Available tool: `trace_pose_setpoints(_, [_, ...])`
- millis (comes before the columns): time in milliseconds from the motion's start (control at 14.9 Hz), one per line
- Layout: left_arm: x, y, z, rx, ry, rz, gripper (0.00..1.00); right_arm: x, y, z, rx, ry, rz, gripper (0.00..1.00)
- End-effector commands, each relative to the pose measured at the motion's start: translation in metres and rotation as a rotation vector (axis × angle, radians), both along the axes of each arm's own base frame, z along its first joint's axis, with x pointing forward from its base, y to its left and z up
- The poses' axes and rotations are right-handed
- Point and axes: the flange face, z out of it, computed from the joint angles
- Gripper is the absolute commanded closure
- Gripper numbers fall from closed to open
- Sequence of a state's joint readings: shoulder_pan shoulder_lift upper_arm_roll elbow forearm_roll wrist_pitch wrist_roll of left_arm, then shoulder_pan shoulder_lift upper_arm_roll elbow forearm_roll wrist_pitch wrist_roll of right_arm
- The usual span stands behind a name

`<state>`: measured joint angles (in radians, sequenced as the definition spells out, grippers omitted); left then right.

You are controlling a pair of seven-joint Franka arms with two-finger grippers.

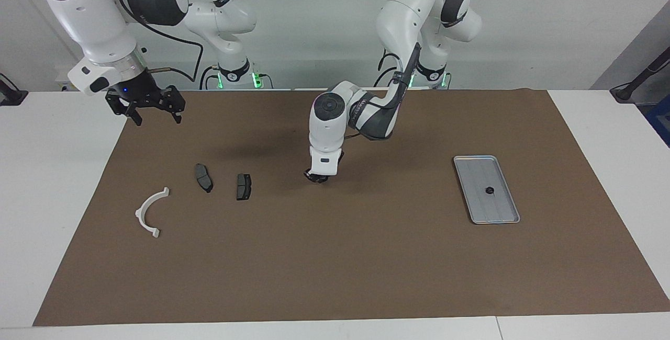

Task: Place bearing gear from tray to pile
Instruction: 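Carry the bearing with the left gripper to the table center and release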

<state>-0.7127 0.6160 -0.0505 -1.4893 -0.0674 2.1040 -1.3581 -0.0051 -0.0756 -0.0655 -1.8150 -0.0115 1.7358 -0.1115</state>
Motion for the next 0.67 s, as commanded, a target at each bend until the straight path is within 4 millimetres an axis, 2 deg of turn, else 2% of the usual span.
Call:
trace_pose_setpoints(0, [0.003,-0.005,0.001,-0.004,-0.010,0.013,0.72,-0.004,0.000,0.002,0.017,-0.022,0.005,0.00])
trace_pose_setpoints(202, [0.002,-0.004,-0.003,-0.006,-0.015,0.014,0.72,-0.004,-0.006,0.002,0.017,-0.023,0.002,0.00])
trace_pose_setpoints(605, [-0.002,-0.002,-0.013,-0.001,-0.019,0.012,0.71,-0.004,-0.004,0.003,0.016,-0.028,-0.001,0.00])
